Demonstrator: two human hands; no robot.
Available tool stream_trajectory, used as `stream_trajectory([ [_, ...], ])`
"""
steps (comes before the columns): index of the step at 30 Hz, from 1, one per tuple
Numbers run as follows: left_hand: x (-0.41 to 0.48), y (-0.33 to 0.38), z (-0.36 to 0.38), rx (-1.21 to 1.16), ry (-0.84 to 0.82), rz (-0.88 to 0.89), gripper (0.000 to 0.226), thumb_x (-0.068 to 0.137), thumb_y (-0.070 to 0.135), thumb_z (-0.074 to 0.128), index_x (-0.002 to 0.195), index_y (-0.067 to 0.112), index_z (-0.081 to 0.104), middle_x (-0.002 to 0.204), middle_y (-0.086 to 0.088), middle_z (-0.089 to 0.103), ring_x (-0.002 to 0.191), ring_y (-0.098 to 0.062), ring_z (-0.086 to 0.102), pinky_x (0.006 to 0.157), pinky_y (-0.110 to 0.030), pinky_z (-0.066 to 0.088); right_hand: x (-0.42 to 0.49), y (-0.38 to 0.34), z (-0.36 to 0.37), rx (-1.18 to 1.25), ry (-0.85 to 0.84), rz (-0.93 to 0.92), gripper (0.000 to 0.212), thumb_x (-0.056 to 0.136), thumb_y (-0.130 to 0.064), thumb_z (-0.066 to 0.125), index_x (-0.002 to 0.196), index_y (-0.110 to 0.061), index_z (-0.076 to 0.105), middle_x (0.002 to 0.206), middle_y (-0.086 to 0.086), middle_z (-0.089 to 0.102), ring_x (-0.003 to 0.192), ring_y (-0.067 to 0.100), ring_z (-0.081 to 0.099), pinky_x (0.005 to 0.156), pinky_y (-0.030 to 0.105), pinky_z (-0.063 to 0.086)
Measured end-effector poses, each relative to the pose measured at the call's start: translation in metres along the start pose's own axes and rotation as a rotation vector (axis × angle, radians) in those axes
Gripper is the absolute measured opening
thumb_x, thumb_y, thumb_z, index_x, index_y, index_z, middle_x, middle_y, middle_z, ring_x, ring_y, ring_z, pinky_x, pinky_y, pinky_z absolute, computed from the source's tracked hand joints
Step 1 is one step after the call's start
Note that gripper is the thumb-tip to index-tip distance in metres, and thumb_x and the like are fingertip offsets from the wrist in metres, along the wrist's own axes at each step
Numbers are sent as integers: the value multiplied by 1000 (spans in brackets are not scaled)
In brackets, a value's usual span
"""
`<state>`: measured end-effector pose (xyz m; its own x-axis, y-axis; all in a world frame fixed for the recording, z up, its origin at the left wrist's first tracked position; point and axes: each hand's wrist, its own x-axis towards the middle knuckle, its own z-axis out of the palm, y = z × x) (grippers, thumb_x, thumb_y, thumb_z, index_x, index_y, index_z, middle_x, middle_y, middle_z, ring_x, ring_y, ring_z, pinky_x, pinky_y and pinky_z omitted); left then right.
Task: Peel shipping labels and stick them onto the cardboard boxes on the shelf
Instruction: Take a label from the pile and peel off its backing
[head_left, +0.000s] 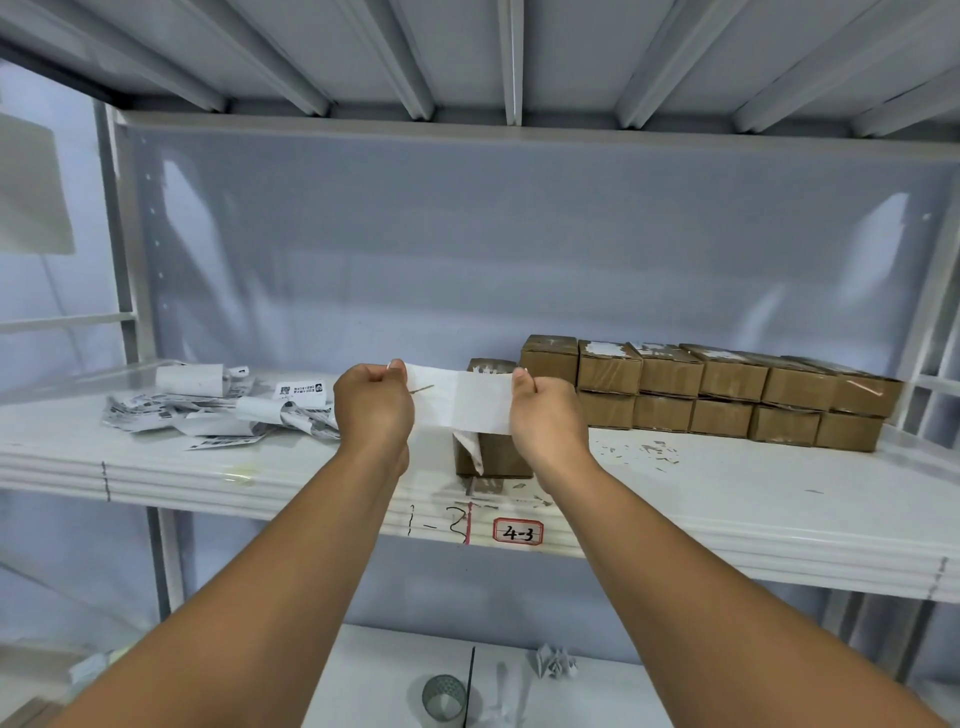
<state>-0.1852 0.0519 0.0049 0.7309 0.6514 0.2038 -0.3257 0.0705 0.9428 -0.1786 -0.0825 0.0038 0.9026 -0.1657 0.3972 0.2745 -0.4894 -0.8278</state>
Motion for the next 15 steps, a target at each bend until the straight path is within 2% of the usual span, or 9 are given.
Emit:
stream_trajectory([
  [3,0,-3,1,20,12,22,26,95,23,53,70,16,50,70,0,51,66,-19,47,69,-28,37,2,4,-1,-1,11,17,49,102,-37,33,57,-17,37,58,0,38,61,22,39,57,30,28],
  [11,15,-11,-9,47,-12,22,27,93,23,55,68,15,52,68,-2,51,73,-24,49,68,-31,37,3,14,-10,-81,11,-4,51,102,-39,32,58,-16,39,57,1,40,57,19,38,51,30,25],
  [15,23,-8,-11,49,-3,-11,26,93,23,56,68,16,53,72,-2,54,78,-26,54,74,-37,46,7,14,-15,-73,15,-5,51,102,-38,33,57,-15,38,55,0,38,53,17,36,51,30,25],
])
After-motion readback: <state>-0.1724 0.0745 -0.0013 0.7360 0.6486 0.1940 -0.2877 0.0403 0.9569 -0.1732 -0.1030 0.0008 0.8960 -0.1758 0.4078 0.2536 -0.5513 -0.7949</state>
